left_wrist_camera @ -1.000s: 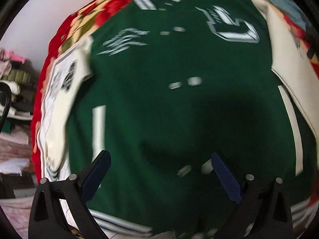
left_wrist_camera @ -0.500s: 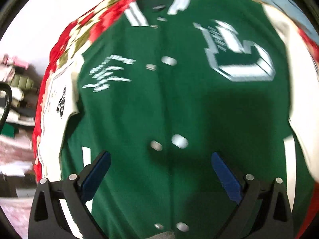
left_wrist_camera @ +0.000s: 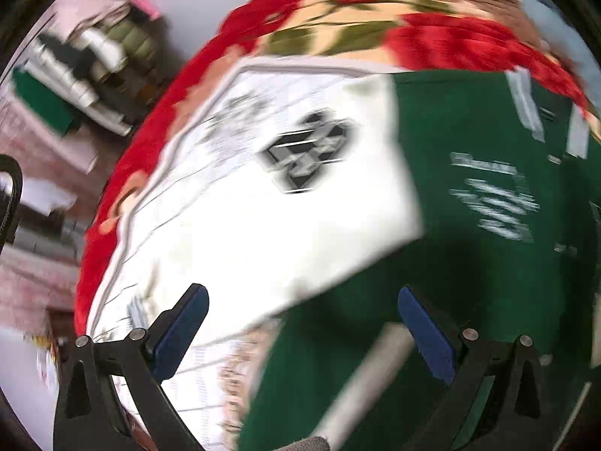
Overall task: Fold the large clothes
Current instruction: 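Grasp the cream sleeve cuff with the left gripper while the right gripper grasps the other cuff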
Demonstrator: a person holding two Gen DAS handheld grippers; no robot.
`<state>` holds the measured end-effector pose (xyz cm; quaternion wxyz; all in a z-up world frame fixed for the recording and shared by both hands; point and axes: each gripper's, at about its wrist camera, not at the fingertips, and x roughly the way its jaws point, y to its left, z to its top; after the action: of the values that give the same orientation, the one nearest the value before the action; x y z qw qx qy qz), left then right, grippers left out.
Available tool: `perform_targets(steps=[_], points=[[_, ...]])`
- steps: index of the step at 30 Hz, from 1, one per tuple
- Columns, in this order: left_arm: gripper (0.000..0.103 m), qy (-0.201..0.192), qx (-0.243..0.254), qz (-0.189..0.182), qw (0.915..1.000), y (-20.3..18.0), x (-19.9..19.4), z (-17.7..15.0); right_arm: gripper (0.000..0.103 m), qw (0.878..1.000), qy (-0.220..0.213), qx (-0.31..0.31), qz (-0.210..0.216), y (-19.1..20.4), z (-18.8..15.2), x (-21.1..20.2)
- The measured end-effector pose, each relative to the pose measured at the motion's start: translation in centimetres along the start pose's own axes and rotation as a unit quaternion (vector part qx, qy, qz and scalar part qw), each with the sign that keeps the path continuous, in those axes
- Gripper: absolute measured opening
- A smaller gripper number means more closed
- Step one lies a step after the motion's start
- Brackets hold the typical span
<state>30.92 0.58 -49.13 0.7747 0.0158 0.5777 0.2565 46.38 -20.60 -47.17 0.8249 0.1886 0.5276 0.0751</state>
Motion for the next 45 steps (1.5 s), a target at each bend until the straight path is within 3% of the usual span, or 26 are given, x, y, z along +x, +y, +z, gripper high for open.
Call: perform_targets(steps=[2, 3, 5, 8, 10, 12, 13, 14, 15, 17, 20, 21, 22, 23, 24, 25, 26, 28, 30, 33, 36, 37, 39, 42, 45], points=[[0.103, 0.010, -0.018, 0.011, 0.9997, 2.7, 1.4, -0.4, 0.015, 0.994, 0.047, -0.091, -0.027, 5.4, -1.9, 5.4], [0.103, 0.017, -0.025, 0.018, 0.9994, 4.1, 2.3, -0.8, 0.015, 0.991, 0.063, -0.112, -0.032, 6.7, -4.8, 6.2], [0.103, 0.033, -0.037, 0.027, 0.9984, 6.5, 3.9, -1.6, 0.015, 0.979, 0.097, -0.171, -0.058, 10.2, -7.7, 10.5], [0.103, 0.055, -0.049, 0.031, 0.9968, 8.8, 5.5, -2.5, 0.019, 0.960, 0.130, -0.230, -0.092, 11.8, -12.2, 13.3], [0.103, 0.074, -0.063, 0.028, 0.9949, 10.6, 6.1, -3.7, 0.024, 0.957, 0.143, -0.239, -0.083, 11.5, -12.9, 13.7], [0.103, 0.092, -0.085, 0.011, 0.9921, 12.6, 5.8, -5.1, 0.035, 0.963, 0.139, -0.227, -0.050, 10.8, -12.8, 11.8], [0.103, 0.102, -0.099, 0.000, 0.9898, 13.8, 5.7, -5.8, 0.047, 0.969, 0.137, -0.206, -0.022, 9.7, -12.7, 9.7], [0.103, 0.116, -0.122, -0.020, 0.9854, 15.5, 5.7, -6.8, 0.065, 0.973, 0.136, -0.188, -0.006, 8.9, -12.6, 8.2], [0.103, 0.130, -0.143, -0.039, 0.9804, 16.5, 5.9, -7.6, 0.072, 0.977, 0.135, -0.162, 0.011, 7.6, -12.6, 6.2], [0.103, 0.160, -0.199, -0.075, 0.9640, 18.9, 6.8, -9.1, 0.075, 0.983, 0.137, -0.121, 0.020, 5.4, -12.7, 2.9], [0.103, 0.188, -0.294, -0.129, 0.9283, 21.9, 9.8, -11.0, 0.075, 0.984, 0.155, -0.086, -0.015, 1.8, -14.7, -0.2], [0.102, 0.200, -0.327, -0.150, 0.9114, 22.5, 11.3, -11.5, 0.075, 0.984, 0.161, -0.073, -0.028, 0.8, -15.5, -0.7], [0.099, 0.206, -0.360, -0.174, 0.8932, 22.9, 12.9, -11.7, 0.075, 0.984, 0.166, -0.062, -0.032, -0.1, -15.9, -1.0], [0.094, 0.208, -0.378, -0.184, 0.8834, 23.1, 13.8, -11.8, 0.075, 0.983, 0.170, -0.049, -0.042, -1.1, -16.5, -1.2], [0.082, 0.204, -0.395, -0.194, 0.8748, 23.2, 14.9, -11.5, 0.075, 0.983, 0.171, -0.042, -0.048, -1.7, -16.8, -0.8], [0.066, 0.193, -0.400, -0.195, 0.8745, 23.2, 15.9, -10.8, 0.075, 0.984, 0.170, -0.037, -0.048, -2.1, -16.8, -0.4], [0.059, 0.185, -0.398, -0.187, 0.8790, 23.2, 16.3, -10.1, 0.075, 0.984, 0.168, -0.036, -0.049, -2.6, -16.7, -0.1], [0.024, 0.147, -0.389, -0.176, 0.8925, 23.3, 16.7, -8.1, 0.075, 0.984, 0.151, -0.068, -0.068, -1.1, -16.9, 0.9], [0.016, 0.119, -0.381, -0.147, 0.9052, 23.9, 16.9, -6.0, 0.075, 0.982, 0.134, -0.109, -0.071, 1.4, -16.4, 2.7], [0.014, 0.091, -0.377, -0.128, 0.9130, 25.9, 17.4, -3.3, 0.075, 0.975, 0.099, -0.183, -0.080, 6.4, -15.7, 6.2], [0.014, 0.063, -0.372, -0.114, 0.9191, 28.3, 17.4, -0.9, 0.070, 0.959, 0.120, -0.236, -0.097, 11.0, -15.3, 11.3], [0.014, 0.052, -0.365, -0.113, 0.9226, 28.9, 17.2, 0.1, 0.039, 0.956, 0.125, -0.245, -0.100, 12.1, -15.2, 12.5], [0.013, 0.037, -0.348, -0.109, 0.9306, 29.8, 16.6, 1.4, 0.036, 0.951, 0.108, -0.261, -0.127, 14.2, -15.0, 13.7], [0.013, 0.011, -0.307, -0.096, 0.9469, 30.3, 15.6, 3.1, 0.032, 0.950, 0.087, -0.290, -0.082, 17.4, -15.0, 12.8], [0.013, -0.012, -0.266, -0.076, 0.9608, 30.2, 14.2, 3.7, 0.038, 0.931, 0.126, -0.335, -0.076, 18.7, -16.3, 13.5]])
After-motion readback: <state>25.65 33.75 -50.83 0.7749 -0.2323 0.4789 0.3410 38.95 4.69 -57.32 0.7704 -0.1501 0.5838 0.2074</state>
